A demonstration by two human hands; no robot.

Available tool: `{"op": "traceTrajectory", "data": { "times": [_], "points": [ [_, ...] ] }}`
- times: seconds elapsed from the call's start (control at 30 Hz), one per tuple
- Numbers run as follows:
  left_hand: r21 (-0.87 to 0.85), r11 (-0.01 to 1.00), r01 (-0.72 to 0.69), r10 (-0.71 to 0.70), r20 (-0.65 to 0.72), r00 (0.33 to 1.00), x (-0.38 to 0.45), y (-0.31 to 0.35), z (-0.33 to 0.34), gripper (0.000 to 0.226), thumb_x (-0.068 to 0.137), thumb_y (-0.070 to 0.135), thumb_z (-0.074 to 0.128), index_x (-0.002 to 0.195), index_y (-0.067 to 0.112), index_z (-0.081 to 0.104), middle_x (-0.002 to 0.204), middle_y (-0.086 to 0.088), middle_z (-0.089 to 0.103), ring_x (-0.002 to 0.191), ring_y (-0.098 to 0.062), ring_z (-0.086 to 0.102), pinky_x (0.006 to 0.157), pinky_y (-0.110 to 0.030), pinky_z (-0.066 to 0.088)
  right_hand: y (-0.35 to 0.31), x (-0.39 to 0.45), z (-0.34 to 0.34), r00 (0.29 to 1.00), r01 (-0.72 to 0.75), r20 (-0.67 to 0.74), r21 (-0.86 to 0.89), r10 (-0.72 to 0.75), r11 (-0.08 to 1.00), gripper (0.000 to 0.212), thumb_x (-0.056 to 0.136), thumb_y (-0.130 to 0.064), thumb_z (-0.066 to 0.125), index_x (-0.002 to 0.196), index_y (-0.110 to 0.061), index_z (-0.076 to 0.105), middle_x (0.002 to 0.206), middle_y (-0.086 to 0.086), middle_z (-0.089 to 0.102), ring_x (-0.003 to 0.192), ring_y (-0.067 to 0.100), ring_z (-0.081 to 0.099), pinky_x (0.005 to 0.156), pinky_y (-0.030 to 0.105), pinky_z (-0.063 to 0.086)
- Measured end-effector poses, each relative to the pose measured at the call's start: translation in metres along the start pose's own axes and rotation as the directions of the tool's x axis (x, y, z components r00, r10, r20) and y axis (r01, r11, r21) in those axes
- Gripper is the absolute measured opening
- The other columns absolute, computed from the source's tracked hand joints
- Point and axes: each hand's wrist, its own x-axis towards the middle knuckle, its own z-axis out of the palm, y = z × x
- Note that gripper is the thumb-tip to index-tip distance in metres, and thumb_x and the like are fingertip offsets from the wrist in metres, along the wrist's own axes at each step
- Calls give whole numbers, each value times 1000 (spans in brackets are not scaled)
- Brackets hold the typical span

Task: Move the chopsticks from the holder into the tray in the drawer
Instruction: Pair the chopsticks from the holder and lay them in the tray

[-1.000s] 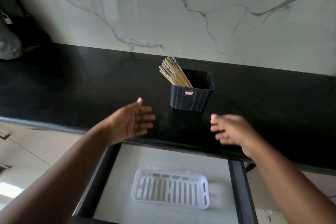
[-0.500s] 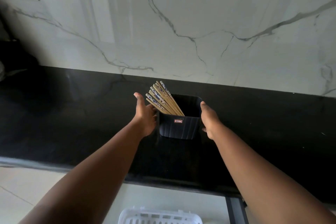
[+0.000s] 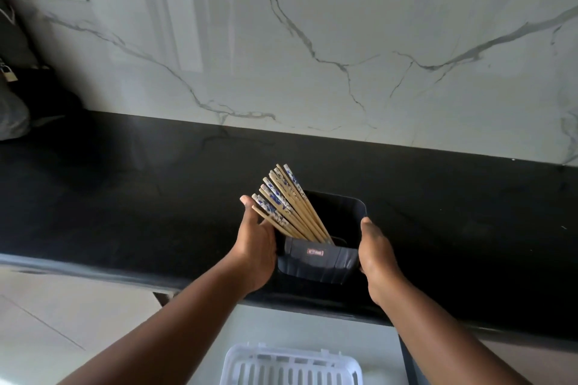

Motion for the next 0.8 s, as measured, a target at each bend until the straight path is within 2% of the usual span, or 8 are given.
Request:
{"op": "traceTrajectory", "data": {
  "times": [0.13, 0.27, 0.33, 0.43, 0.5, 0.6, 0.63, 0.8],
  "points": [
    [58, 998, -26, 28, -36, 999, -11, -2, 2, 95, 85, 79, 4, 135, 16, 56, 135, -10, 60, 116, -23, 60, 80, -33, 50, -1, -18, 4, 999, 13, -29, -4, -13, 1000, 52, 101, -45, 32, 145, -18, 38, 150, 6, 41, 136, 26, 39, 109, 38, 30],
    [150, 987, -54, 63, -55, 996, -11, 1, -6, 98, 83, 79, -2, 139, 19, 52, 147, -7, 48, 140, -24, 36, 118, -42, 19, -9, -27, 2, 989, 110, -83, -152, -123, 982, 56, 100, -47, 33, 149, -20, 30, 155, 7, 33, 139, 28, 35, 111, 44, 29],
    [222, 973, -57, 75, -74, 994, -11, 1, -14, 97, 81, 80, -2, 134, 23, 55, 148, -5, 47, 143, -25, 28, 120, -43, 8, -17, -41, -3, 848, 411, -159, -403, -505, 818, 53, 96, -43, 47, 142, -16, 42, 146, 10, 46, 131, 29, 45, 106, 48, 38],
    [404, 910, -90, 181, -192, 965, -11, -4, -31, 83, 88, 74, 6, 137, 26, 53, 150, -3, 45, 143, -22, 30, 118, -41, 14, -32, -62, 6, 530, 772, 102, -468, -842, 430, 26, 89, -30, 64, 109, -14, 67, 103, 4, 70, 98, 25, 64, 84, 43, 52],
    [704, 708, -56, 290, -217, 932, -10, -9, -47, 74, 92, 69, 16, 145, 25, 44, 156, -5, 35, 146, -24, 23, 118, -40, 15, -35, -75, 23, 561, 799, 325, -455, -762, 394, 30, 84, -39, 64, 107, -20, 67, 98, 0, 69, 94, 21, 63, 81, 38, 52],
    [985, 14, 174, 354, -168, 920, -3, -19, -79, 69, 97, 62, 20, 154, 24, 16, 164, -5, 7, 150, -26, -4, 120, -44, -2, -29, -82, 53, 598, 755, 395, -570, -698, 325, 54, 77, -51, 65, 123, -24, 58, 117, 2, 62, 107, 24, 58, 88, 33, 49],
    [971, -114, 210, 360, -156, 920, -2, -23, -88, 71, 97, 62, 20, 155, 24, 9, 164, -4, 1, 150, -26, -9, 119, -44, -5, -27, -82, 62, 599, 746, 391, -591, -699, 308, 55, 78, -50, 65, 126, -23, 57, 121, 2, 60, 109, 24, 57, 88, 32, 48],
    [933, -285, 218, 350, -111, 930, -5, -51, -117, 77, 93, 68, 11, 154, 25, -2, 164, 0, -8, 149, -22, -12, 119, -42, -7, -22, -78, 83, 565, 710, 391, -680, -727, 186, 36, 91, -41, 53, 119, -20, 59, 116, 1, 63, 104, 24, 61, 77, 34, 52]
  ]
}}
